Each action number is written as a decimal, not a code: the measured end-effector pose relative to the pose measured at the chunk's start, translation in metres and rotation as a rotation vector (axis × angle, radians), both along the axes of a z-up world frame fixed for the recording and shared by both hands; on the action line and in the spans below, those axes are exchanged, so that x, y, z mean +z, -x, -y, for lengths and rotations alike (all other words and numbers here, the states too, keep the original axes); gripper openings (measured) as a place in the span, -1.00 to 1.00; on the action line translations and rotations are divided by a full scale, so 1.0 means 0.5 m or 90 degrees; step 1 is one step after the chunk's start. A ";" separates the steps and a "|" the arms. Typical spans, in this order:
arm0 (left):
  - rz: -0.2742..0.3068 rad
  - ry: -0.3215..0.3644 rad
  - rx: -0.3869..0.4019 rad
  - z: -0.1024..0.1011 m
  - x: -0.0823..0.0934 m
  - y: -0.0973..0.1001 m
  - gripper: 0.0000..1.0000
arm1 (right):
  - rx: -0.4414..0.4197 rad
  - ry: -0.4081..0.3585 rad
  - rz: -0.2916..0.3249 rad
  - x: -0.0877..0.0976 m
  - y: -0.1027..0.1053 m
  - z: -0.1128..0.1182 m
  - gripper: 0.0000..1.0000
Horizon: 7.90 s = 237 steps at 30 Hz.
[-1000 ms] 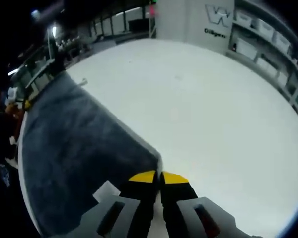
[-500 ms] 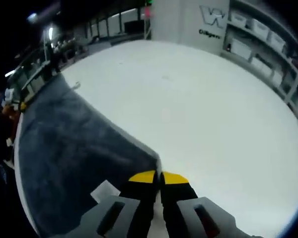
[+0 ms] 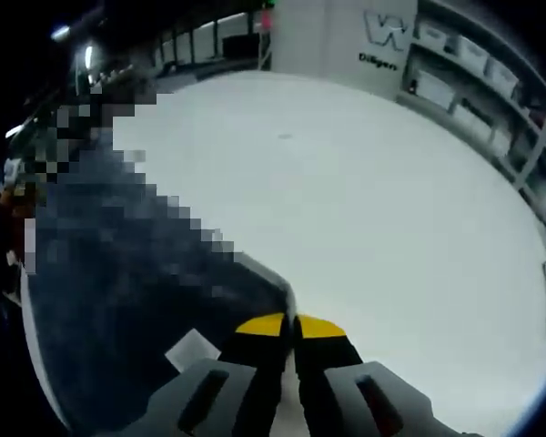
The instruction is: Open the folded towel by lifting each exposed corner and separating the folded layers until the towel lies flat within the target outline without major curled edges
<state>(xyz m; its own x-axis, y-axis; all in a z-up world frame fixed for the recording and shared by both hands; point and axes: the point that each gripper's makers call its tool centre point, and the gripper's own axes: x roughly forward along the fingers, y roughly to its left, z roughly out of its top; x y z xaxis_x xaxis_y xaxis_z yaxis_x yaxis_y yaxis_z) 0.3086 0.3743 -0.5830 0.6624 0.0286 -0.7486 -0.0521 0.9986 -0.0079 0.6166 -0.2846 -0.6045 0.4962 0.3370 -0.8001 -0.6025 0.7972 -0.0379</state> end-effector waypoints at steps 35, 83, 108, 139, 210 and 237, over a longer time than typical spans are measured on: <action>0.026 0.019 -0.071 0.107 0.023 -0.017 -0.98 | 0.048 0.010 -0.018 -0.002 0.005 0.057 -1.00; 0.034 0.066 -0.043 0.088 -0.011 -0.008 -0.98 | 0.009 0.008 -0.015 -0.002 -0.016 0.179 -1.00; 0.182 -0.064 -0.085 0.071 0.055 -0.108 0.74 | -0.038 0.008 0.035 0.011 -0.017 0.215 -0.19; 0.309 -0.024 -0.088 0.087 0.181 -0.286 0.99 | -0.226 -0.076 0.300 0.205 0.106 0.200 1.00; 0.139 0.042 -0.167 0.149 0.005 -0.529 -0.39 | -0.215 -0.060 0.212 0.040 -0.010 0.207 -0.10; 0.139 0.050 -0.168 0.130 -0.007 -0.539 -0.98 | -0.199 -0.046 0.162 0.022 0.006 0.165 -0.97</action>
